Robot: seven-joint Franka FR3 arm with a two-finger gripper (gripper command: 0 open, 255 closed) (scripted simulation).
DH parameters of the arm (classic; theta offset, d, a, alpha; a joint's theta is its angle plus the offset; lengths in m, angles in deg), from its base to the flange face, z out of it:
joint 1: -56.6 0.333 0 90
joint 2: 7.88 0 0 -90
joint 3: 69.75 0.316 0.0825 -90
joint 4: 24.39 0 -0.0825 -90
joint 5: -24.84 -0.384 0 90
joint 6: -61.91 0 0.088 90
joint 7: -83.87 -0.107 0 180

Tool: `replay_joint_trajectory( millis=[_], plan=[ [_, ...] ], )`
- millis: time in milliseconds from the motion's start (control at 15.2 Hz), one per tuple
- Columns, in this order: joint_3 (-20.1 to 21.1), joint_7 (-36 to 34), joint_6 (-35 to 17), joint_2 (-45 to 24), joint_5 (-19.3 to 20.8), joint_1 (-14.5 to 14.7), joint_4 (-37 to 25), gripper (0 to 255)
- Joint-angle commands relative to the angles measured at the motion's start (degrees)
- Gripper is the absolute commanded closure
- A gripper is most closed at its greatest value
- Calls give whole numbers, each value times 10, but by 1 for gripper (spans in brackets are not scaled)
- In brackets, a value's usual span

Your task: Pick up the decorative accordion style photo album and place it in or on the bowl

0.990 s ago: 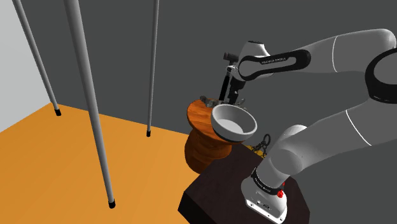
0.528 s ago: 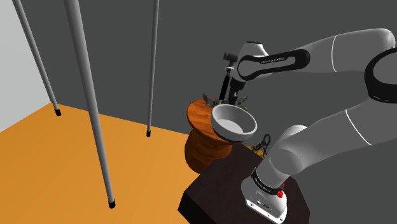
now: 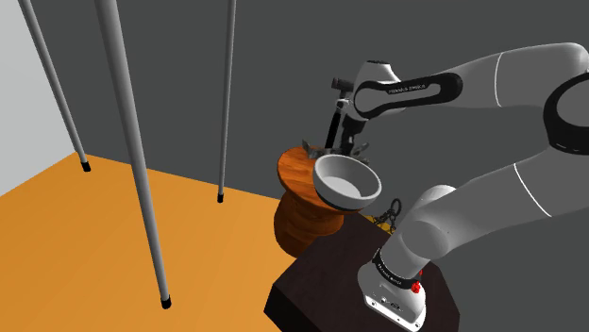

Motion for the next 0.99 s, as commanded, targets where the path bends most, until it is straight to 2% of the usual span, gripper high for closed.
replay_joint_trajectory(
  millis=[0, 924],
  plan=[
    [4, 0, 21, 6, -2, 1, -7, 255],
    [24, 3, 139, 40, -14, 4, -91, 255]
  ],
)
